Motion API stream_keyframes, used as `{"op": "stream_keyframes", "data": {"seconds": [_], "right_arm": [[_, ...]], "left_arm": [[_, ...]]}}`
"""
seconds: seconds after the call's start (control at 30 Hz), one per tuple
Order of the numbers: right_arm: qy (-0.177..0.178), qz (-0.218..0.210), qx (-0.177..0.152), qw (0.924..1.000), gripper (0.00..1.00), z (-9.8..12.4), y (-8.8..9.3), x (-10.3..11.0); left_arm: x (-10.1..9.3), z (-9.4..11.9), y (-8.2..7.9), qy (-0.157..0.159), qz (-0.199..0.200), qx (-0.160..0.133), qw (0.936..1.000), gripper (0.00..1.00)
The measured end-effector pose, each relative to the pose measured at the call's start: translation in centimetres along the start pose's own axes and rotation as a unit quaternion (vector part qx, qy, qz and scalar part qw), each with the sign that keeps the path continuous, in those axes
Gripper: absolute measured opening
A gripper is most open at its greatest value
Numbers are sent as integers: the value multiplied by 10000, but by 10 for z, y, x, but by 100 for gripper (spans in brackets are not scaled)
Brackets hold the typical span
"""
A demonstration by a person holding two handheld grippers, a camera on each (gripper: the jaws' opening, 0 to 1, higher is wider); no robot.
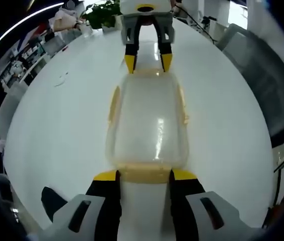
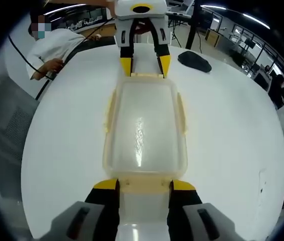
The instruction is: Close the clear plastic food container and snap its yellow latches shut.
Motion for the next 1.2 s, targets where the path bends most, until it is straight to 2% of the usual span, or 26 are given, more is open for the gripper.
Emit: {"op": "stream_keyframes", "data": {"seconds": [0.13,0.2,0.47,0.83,1.2], "right_arm": [[101,39,-23,9999,34,5,-3,-3],[136,27,-68,9999,34,9,-5,-4],[165,39,-90,9998,34,23,-15,4],[251,63,-139,9996,34,53,-11,9],[297,109,-173,9993,34,78,-3,13]], "left_arm": [[2,6,-2,-118,-26,104,9999,36],[4,15,-4,-163,-29,50,9999,35],[-10,32,-13,-259,-137,176,9994,35],[-20,46,-36,-316,-117,71,9994,35],[-27,49,-56,-391,-106,194,9990,35]]}}
Point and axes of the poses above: the point that each gripper's makers call its tool centre point, and the gripper's own axes: z roughly backward along the fingers, x roughly to its left, y roughly out of its underside, the point moved 6 cm from there along z, roughly backward along the fingers, and after that the axes turned 15 degrees about z, right-handed, at the moved point
